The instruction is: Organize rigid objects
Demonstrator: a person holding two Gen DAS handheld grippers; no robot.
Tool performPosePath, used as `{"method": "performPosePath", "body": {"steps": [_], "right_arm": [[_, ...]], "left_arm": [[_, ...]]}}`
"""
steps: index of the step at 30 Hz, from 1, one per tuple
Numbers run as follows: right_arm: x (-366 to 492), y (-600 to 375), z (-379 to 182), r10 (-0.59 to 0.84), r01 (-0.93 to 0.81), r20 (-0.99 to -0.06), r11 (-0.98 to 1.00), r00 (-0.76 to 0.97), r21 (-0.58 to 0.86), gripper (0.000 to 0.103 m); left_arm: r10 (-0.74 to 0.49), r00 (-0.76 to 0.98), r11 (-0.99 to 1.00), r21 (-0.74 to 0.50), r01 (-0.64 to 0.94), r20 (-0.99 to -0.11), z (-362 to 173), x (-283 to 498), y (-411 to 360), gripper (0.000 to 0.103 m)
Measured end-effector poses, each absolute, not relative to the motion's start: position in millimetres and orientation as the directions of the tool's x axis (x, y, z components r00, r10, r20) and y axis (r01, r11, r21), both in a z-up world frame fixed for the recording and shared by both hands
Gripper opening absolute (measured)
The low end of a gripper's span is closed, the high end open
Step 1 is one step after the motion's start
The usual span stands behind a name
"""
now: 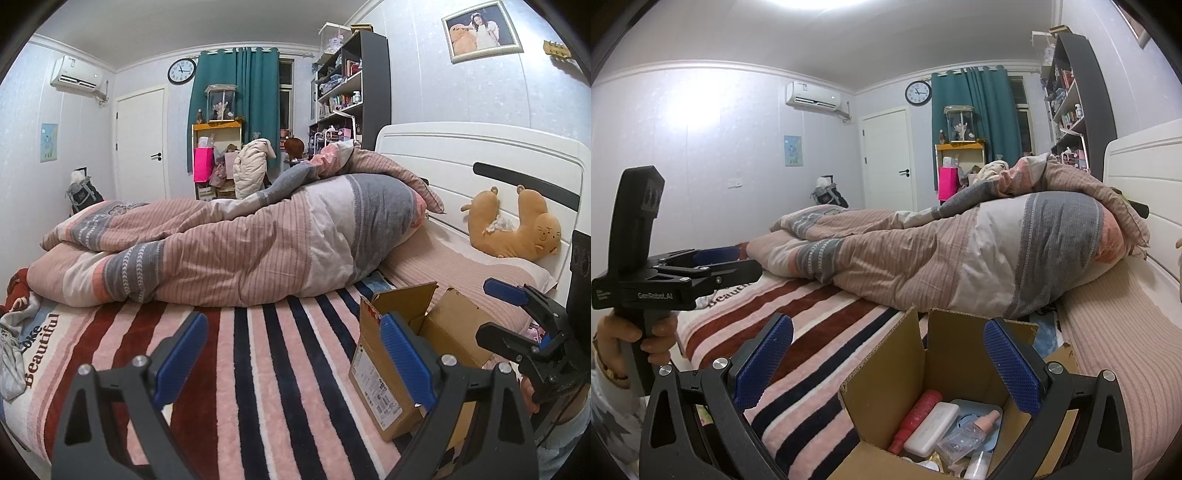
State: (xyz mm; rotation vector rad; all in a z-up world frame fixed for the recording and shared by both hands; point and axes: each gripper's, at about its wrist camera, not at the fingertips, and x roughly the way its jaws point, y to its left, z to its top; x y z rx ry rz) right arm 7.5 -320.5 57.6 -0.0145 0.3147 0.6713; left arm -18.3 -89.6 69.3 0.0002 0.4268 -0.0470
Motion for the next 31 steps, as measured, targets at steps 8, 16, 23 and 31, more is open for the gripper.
{"method": "performPosePath", "body": {"steps": [8,16,23,31], "right_arm": [[6.8,-319.1,58.0,0.607,-0.611,-0.291,0.787,0.74,0.086,0.103],[4.3,-317.8,57.1,0.602,-0.606,-0.296,0.791,0.742,0.089,0.103],[3.6,-316.9,56.6,0.602,-0.606,-0.298,0.791,0.741,0.091,0.103],[2.4,-316.7,56.4,0.599,-0.602,-0.297,0.793,0.743,0.092,0.103]], "left_arm": [[-0.051,0.91,0.999,-0.011,0.051,-0.411,71.1,-18.9,-92.0,0.093],[-0.053,0.911,0.999,-0.013,0.053,-0.408,71.7,-19.2,-92.1,0.098],[-0.054,0.912,0.999,-0.014,0.053,-0.406,72.8,-19.4,-93.2,0.1],[-0.042,0.916,0.999,-0.007,0.043,-0.399,72.1,-21.0,-92.5,0.102]]}}
